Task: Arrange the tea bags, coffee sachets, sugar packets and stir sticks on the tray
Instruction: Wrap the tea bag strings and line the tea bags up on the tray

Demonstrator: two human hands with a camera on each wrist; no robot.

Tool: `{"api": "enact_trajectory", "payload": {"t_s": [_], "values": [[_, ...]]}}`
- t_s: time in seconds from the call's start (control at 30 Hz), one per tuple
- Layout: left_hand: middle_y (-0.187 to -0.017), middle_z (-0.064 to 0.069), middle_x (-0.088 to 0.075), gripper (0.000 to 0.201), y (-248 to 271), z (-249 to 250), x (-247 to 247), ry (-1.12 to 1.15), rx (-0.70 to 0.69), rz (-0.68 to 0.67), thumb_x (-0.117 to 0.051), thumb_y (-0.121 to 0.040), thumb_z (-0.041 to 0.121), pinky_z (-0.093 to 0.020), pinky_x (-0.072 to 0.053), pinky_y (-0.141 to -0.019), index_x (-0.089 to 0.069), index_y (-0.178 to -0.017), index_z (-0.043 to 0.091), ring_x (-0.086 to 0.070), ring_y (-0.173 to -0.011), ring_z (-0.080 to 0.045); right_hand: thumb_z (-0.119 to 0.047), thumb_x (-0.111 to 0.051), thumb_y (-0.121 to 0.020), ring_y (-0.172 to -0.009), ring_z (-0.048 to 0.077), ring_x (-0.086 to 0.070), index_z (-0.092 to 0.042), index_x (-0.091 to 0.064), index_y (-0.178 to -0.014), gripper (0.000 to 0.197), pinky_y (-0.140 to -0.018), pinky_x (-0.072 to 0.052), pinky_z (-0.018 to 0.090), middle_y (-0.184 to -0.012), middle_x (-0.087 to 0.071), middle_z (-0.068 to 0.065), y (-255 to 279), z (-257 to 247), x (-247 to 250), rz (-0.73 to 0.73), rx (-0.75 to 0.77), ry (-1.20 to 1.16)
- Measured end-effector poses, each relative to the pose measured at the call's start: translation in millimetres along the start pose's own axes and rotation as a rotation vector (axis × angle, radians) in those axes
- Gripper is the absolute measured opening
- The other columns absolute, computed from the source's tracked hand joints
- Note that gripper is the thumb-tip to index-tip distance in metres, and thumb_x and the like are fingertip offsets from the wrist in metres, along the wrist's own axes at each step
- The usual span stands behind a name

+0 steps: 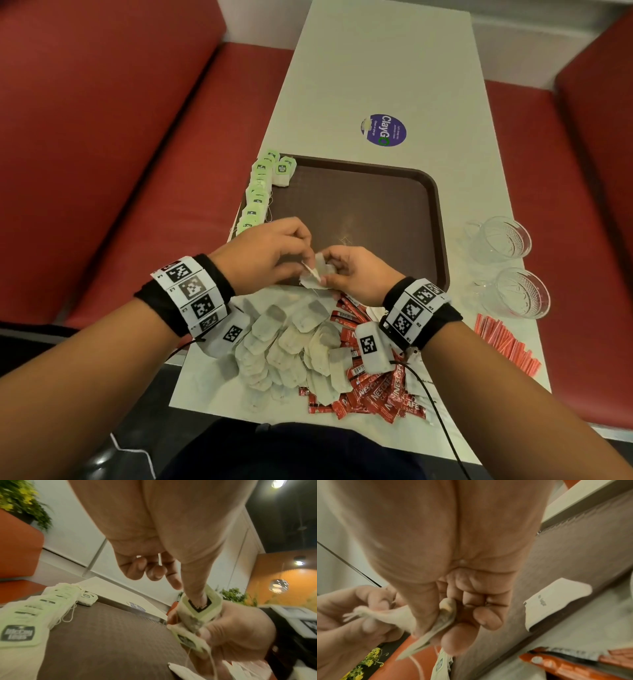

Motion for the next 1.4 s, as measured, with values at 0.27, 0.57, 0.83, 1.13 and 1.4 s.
{"api": "enact_trajectory", "payload": {"t_s": [0.27,0.57,0.83,1.13,1.4], "values": [[-0.061,0.014,-0.053,0.003,3,-12,14,0.097,0.220,0.293,-0.068,-0.092,0.028,-0.014,-0.036,-0.054,-0.069,-0.093,0.025,-0.047,-0.055,-0.009,0.004,-0.046,-0.094,-0.066,0.013,-0.064,-0.019,-0.059,-0.094,0.027,-0.070,-0.058,0.046,-0.082,-0.069,0.003,-10,0,10,0.166,-0.022,0.153],[-0.075,0.006,-0.068,0.008,-8,-19,16,0.169,0.185,0.292,-0.069,-0.092,0.030,-0.027,-0.049,-0.060,-0.071,-0.097,0.025,-0.059,-0.063,-0.016,-0.034,-0.075,-0.085,-0.065,0.013,-0.056,-0.022,-0.062,-0.101,0.024,-0.063,-0.047,0.033,-0.079,-0.064,0.004,-29,-29,8,0.227,0.165,0.085],[-0.081,0.011,-0.068,0.004,-31,-44,29,0.081,0.305,0.336,-0.070,-0.091,0.025,-0.018,-0.043,-0.066,-0.068,-0.093,0.027,-0.057,-0.067,-0.008,-0.027,-0.063,-0.093,-0.061,0.014,-0.055,-0.022,-0.056,-0.094,0.008,-0.065,-0.052,0.041,-0.078,-0.061,-0.003,-47,-27,9,0.316,0.138,0.123],[-0.094,0.010,-0.070,0.009,-107,-136,48,-0.085,0.706,0.138,-0.069,-0.091,0.025,-0.031,-0.053,-0.082,-0.066,-0.093,0.033,-0.065,-0.089,-0.012,-0.007,-0.047,-0.094,-0.069,0.018,-0.047,-0.018,-0.033,-0.092,0.018,-0.062,-0.043,0.037,-0.087,-0.052,0.004,-47,-26,21,0.287,0.002,0.036],[-0.111,-0.002,-0.071,0.024,-149,-164,43,-0.313,0.765,0.005,-0.072,-0.089,0.028,-0.033,-0.053,-0.083,-0.074,-0.111,0.021,-0.065,-0.100,-0.025,-0.012,-0.052,-0.092,-0.065,0.026,-0.052,-0.004,-0.048,-0.087,0.010,-0.063,-0.048,0.040,-0.077,-0.058,0.015,-47,-21,21,0.263,0.015,0.106]]}}
Point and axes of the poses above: each hand's wrist, its own y-axis away from the middle knuckle, its own x-axis out of the back of the hand, z = x × y, the point moved 1 cm from there along -y, towards the middle knuckle
